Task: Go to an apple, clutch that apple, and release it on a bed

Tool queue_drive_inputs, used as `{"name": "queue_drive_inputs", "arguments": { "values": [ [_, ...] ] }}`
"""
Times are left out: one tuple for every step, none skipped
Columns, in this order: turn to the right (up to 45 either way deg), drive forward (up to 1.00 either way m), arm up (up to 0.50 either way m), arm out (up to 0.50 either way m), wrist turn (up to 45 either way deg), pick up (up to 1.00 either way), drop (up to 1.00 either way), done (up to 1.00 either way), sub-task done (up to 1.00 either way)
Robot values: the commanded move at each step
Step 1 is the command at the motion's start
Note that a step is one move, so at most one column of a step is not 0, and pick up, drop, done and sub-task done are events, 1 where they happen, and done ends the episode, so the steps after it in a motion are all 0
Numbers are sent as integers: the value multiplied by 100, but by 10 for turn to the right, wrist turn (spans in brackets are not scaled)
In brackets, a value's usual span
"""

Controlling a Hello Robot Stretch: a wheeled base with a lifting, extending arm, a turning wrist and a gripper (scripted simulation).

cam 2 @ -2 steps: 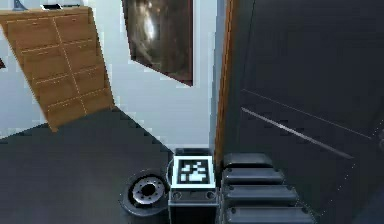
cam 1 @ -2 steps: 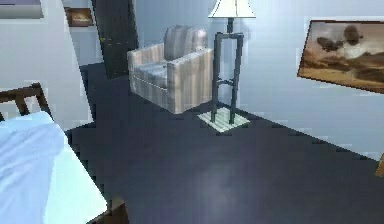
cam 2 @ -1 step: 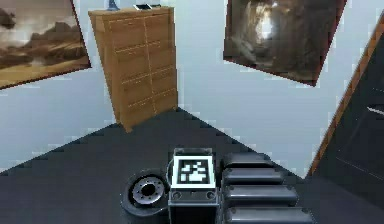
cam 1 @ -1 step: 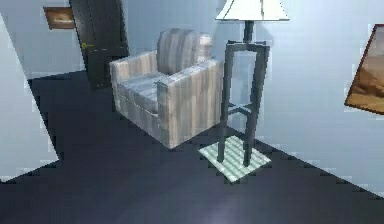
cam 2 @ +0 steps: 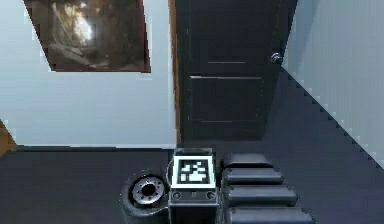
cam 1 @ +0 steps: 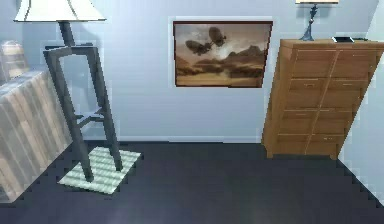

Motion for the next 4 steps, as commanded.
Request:
{"name": "queue_drive_inputs", "arguments": {
  "values": [
    [60, 0, 0, 0, 0, 0, 0, 0, 0],
    [0, 20, 0, 0, 0, 0, 0, 0, 0],
    [-450, 0, 0, 0, 0, 0, 0, 0, 0],
    [-420, 0, 0, 0, 0, 0, 0, 0, 0]
  ]
}}
